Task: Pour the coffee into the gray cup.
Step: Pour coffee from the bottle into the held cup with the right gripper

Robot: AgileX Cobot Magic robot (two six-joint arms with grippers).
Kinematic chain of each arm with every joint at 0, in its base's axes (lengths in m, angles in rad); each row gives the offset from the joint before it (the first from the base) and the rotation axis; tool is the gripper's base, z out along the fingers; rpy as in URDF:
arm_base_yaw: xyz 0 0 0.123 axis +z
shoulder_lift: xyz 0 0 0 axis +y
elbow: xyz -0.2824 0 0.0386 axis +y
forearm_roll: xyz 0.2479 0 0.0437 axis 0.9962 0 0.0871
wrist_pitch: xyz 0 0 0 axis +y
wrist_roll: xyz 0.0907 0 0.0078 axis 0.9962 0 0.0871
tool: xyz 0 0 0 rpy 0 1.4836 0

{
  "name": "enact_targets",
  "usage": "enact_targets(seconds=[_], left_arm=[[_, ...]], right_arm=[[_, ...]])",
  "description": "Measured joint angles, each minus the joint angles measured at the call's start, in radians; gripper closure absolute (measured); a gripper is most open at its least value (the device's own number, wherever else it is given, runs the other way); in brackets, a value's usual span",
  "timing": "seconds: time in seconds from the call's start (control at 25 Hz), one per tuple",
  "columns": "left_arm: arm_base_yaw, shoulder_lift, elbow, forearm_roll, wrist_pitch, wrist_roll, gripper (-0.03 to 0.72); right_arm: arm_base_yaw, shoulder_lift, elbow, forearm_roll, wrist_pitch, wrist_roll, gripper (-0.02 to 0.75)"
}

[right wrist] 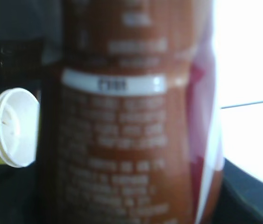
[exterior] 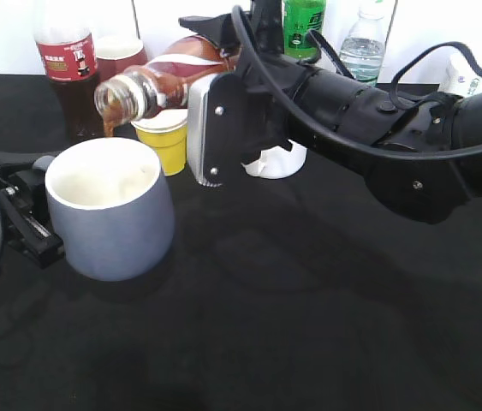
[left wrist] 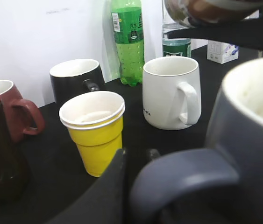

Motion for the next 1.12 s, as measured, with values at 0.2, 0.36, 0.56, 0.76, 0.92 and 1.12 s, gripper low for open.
enact_targets(seconds=[0.2,0.36,0.56,0.76,0.92,1.12], left_arm=[[0.000,0.000,0.000,0.001,0.000,0.000,0.616],[0.000,0.000,0.000,0.001,0.000,0.000,0.616],[0.000,0.000,0.000,0.002,0.001,0.000,0.616],[0.000,0.000,0.000,0.003,0.002,0.000,0.616],[0.000,0.000,0.000,0.004,0.007,0.000,0.616],[0.000,0.000,0.000,0.004,0.008,0.000,0.616]], right_arm=[[0.000,0.000,0.000,0.000,-0.001,-0.036,0.211],[0.000,0.000,0.000,0.000,-0.003,-0.057,0.211],[0.000,0.000,0.000,0.000,-0.008,-0.091,0.211],[0.000,0.000,0.000,0.000,-0.012,-0.100,0.211],[0.000,0.000,0.000,0.000,-0.015,-0.121,0.211],[0.000,0.000,0.000,0.000,-0.024,-0.124,0.211]])
